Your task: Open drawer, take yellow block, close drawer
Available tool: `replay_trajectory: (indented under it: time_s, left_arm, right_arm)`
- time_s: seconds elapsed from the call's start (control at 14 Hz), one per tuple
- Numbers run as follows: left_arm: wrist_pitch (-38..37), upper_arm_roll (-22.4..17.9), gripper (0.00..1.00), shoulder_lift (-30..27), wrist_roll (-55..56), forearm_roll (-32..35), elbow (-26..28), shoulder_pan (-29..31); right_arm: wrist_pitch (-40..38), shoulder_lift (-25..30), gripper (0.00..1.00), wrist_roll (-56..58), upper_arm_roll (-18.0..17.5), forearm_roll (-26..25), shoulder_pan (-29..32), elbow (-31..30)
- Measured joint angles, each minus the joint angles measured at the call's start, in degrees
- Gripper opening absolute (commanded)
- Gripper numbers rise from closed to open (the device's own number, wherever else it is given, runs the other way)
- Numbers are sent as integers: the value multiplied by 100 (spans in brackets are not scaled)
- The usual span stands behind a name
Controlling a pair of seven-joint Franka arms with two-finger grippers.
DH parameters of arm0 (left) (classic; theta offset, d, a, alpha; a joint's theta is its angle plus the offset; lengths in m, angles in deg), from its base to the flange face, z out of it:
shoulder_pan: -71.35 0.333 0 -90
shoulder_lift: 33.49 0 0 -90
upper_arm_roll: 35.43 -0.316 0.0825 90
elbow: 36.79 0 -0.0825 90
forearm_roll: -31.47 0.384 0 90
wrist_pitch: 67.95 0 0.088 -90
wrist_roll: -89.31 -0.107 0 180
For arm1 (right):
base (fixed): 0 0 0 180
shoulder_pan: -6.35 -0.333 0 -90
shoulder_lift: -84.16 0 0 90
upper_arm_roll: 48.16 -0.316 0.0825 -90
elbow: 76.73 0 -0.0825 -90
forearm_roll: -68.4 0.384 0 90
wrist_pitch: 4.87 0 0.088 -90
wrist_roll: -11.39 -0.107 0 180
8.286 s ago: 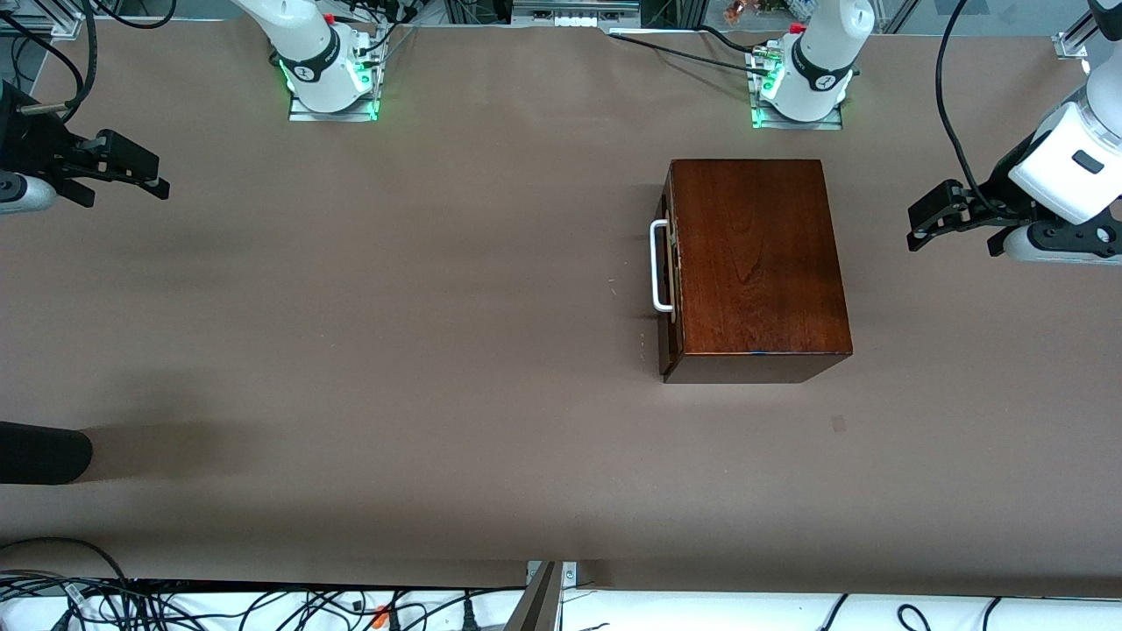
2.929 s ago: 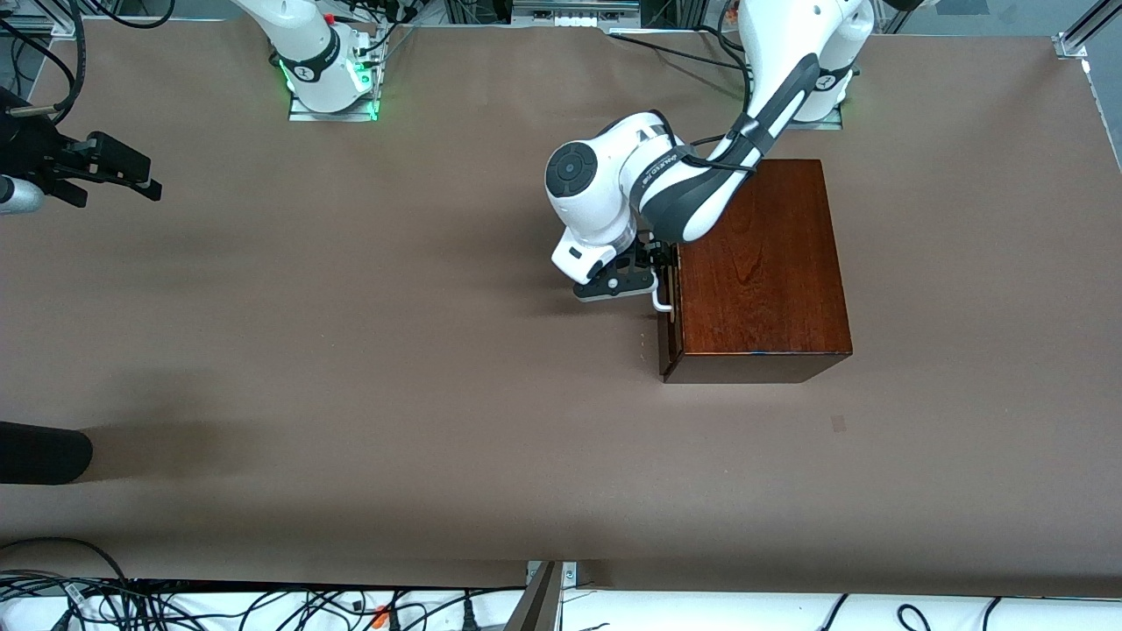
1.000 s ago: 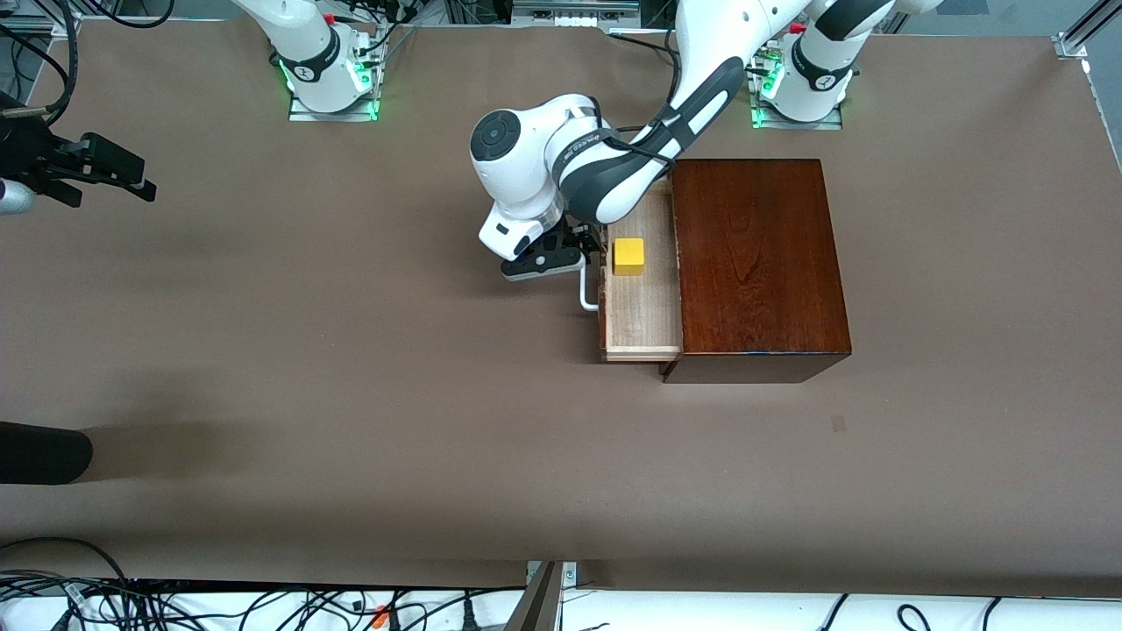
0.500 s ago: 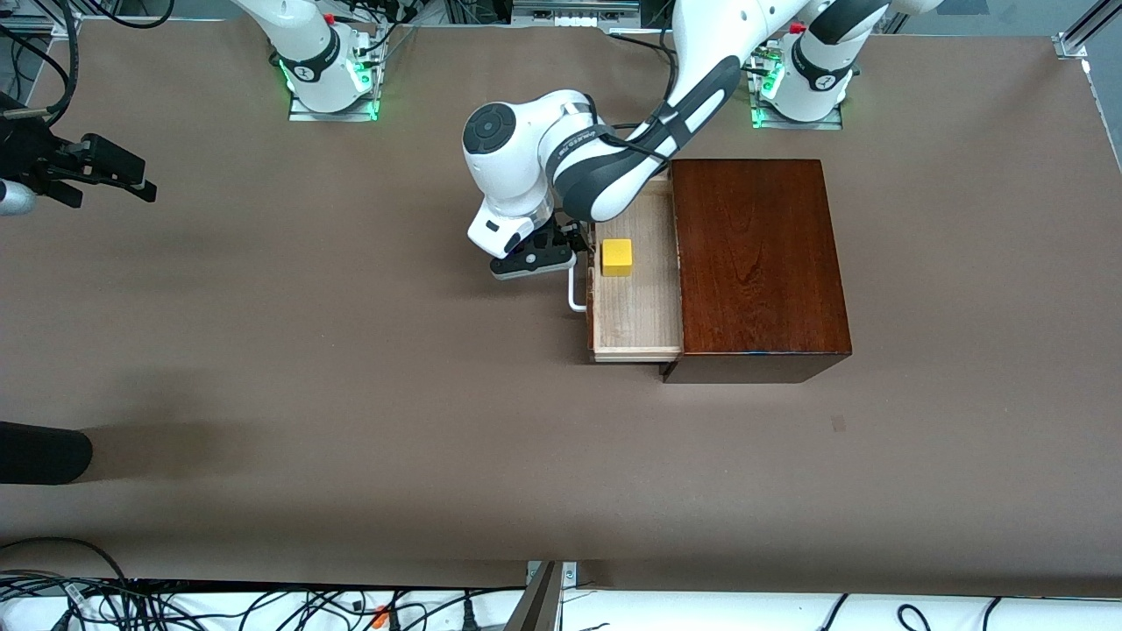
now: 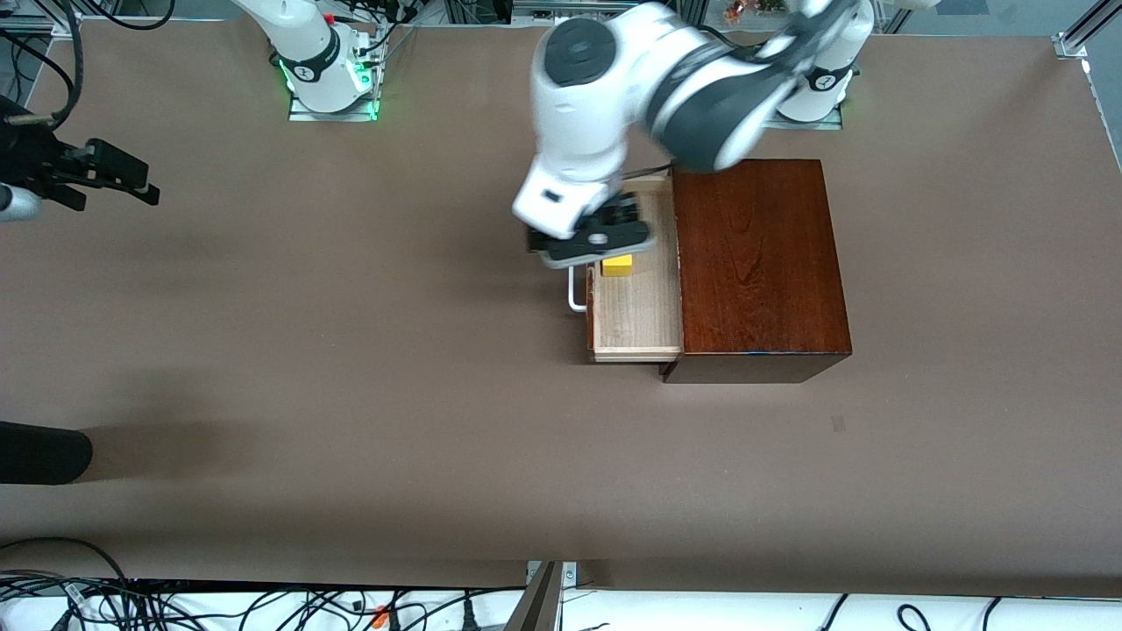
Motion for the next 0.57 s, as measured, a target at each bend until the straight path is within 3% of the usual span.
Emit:
replay_trajectory:
  time_s: [0.36,0.57]
  left_arm:
    - [-509,-1,100,-563,-1033,-482,27,1109]
    - [-619,-30,100,-705,-1907,-774,113,1650]
  right_arm:
    - [-320,-187,100,141,-352,24,-185,1]
    - [-442,-182,100,376,-1145,34,-229,32]
